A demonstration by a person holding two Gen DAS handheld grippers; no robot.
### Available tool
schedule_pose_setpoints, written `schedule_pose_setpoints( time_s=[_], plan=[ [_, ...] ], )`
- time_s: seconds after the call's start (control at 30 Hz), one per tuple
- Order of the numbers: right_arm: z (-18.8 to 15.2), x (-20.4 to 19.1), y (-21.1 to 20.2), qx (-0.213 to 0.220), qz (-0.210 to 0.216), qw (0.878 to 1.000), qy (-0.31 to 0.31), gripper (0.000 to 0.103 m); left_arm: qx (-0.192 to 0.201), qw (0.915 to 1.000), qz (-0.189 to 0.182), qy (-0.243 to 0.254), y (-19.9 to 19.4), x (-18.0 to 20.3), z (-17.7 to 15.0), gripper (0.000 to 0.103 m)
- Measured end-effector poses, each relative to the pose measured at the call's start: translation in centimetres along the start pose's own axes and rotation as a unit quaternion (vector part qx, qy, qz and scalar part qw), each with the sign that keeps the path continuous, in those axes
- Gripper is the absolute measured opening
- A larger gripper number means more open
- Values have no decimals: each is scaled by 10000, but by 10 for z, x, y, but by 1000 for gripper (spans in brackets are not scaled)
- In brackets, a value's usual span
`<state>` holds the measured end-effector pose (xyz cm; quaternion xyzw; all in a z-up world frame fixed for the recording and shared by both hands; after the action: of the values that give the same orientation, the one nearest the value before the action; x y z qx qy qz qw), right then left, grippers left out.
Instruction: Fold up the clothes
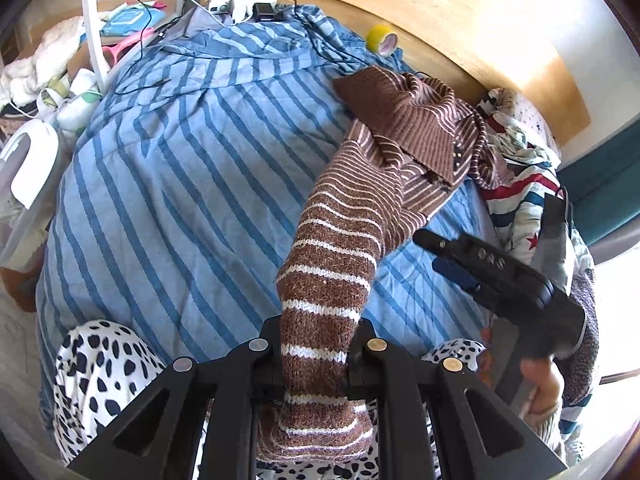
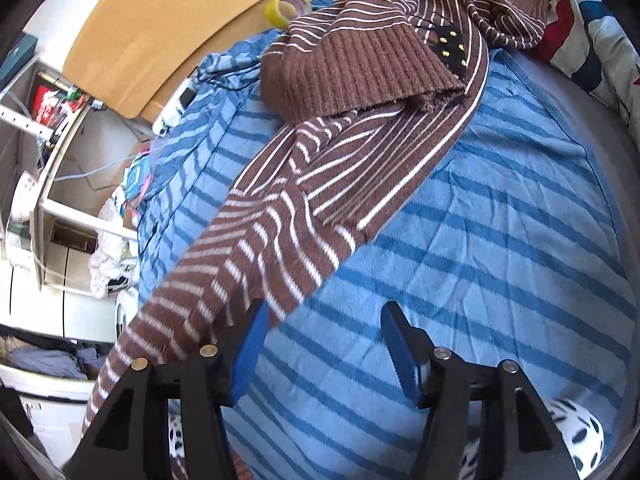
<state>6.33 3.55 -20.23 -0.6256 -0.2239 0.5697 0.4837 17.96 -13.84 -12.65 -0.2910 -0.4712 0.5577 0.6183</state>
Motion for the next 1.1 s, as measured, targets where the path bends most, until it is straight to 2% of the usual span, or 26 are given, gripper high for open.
schedule_pose_setpoints(
  time_s=[0.13,0.27,0.37,0.43,0.5,0.67,0.77,0.83,1.0,1.1],
  plan=[
    [21,-4,21,-37,49,9998,165,67,49,9999,-103,-81,-1,-7,10,16],
    [40,-3,51,-27,-292,9993,223,66,138,9996,-199,-140,-7,-12,20,16],
    [47,-5,61,178,-633,9978,-44,36,138,9997,-152,-96,-6,-13,25,16],
    [50,-9,58,502,-924,9938,-372,21,167,9999,-13,-26,-6,-12,27,16],
    [52,-15,48,895,-1164,9865,-728,16,259,9992,266,114,-7,-11,29,16],
    [55,-39,6,1803,-1442,9620,-1459,14,554,9960,629,300,-18,-13,32,16],
    [53,-60,-24,2186,-1374,9497,-1771,13,824,9930,798,282,-33,-18,33,16],
    [48,-76,-47,2437,-1182,9423,-1965,13,1086,9879,1066,283,-48,-23,34,16],
    [19,-125,-94,2849,-737,9232,-2471,13,1659,9688,1823,252,-92,-46,37,16],
    [-15,-158,-116,2935,-392,9113,-2860,13,1948,9556,2208,96,-122,-69,39,16]
  ],
)
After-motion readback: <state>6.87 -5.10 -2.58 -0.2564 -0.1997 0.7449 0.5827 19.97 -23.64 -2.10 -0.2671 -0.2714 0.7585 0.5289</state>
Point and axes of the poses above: each gripper's, at about its wrist camera, not at the fingertips, and y roughly the way its jaws point, x to its right, z to its top, the point moved 9 cm from there along y, roughly the way its jaws point, and after that the axes turned 15 degrees about y, right-handed, at the moved point
